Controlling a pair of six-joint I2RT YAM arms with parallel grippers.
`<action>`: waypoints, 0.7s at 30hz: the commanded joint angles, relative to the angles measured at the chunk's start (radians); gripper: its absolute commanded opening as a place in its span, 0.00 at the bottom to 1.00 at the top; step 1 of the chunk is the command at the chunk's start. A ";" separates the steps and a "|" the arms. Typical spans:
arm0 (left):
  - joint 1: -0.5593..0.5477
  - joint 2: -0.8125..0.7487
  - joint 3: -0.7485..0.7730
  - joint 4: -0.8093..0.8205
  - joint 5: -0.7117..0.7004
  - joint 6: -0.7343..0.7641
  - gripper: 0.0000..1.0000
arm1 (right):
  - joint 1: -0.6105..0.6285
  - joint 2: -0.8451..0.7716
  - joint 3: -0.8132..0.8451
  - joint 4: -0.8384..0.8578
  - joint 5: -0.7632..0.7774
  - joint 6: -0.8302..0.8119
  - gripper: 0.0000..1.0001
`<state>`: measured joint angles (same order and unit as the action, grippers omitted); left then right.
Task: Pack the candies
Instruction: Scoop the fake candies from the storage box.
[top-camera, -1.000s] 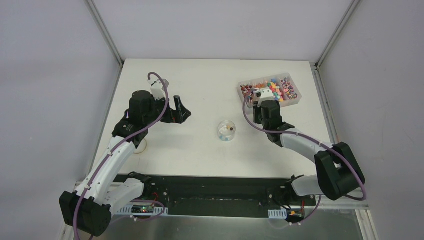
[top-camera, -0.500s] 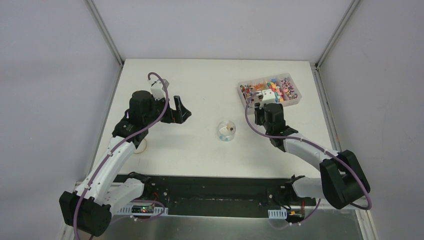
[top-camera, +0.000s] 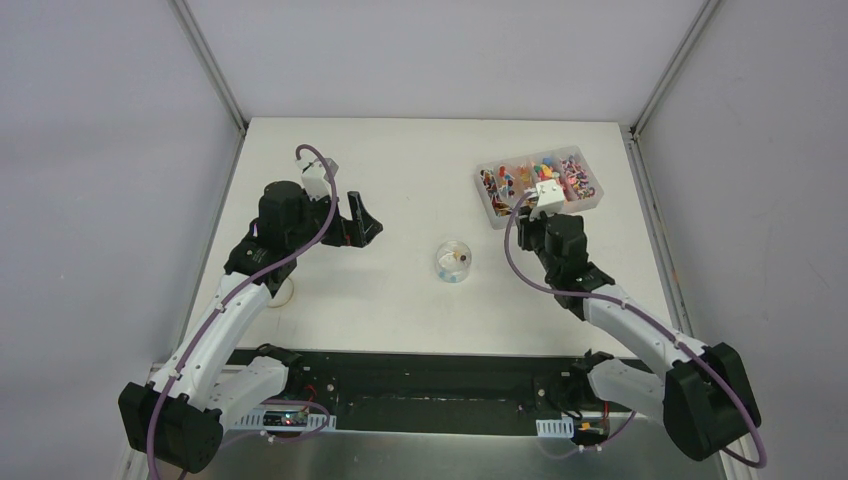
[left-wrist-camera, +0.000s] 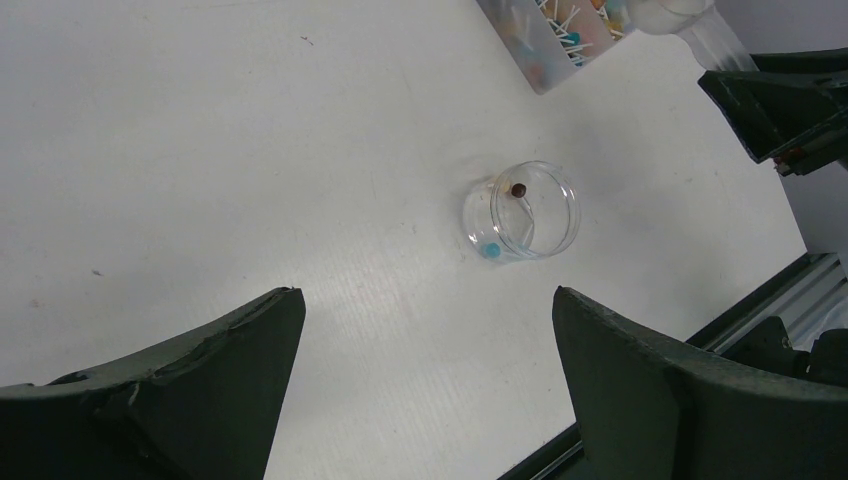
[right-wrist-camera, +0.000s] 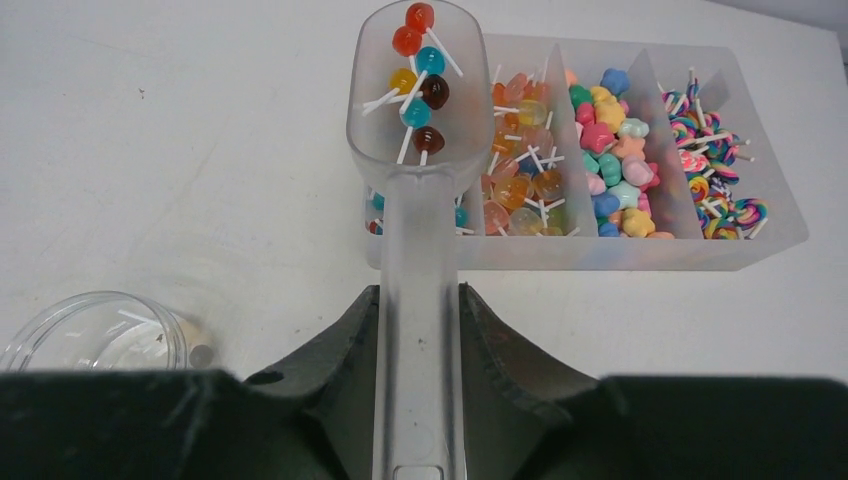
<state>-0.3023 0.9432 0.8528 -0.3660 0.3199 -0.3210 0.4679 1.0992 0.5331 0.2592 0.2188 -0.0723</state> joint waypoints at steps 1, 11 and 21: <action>-0.011 -0.013 -0.001 0.045 0.001 0.003 0.99 | -0.001 -0.103 -0.015 0.058 -0.035 -0.050 0.00; -0.016 -0.010 -0.001 0.049 0.033 0.008 0.99 | 0.002 -0.213 -0.008 -0.023 -0.087 -0.074 0.00; -0.084 0.019 0.022 0.057 -0.025 0.015 0.99 | 0.018 -0.282 0.049 -0.163 -0.100 -0.090 0.00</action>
<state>-0.3733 0.9527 0.8509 -0.3565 0.3145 -0.3195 0.4789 0.8631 0.5049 0.1158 0.1333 -0.1379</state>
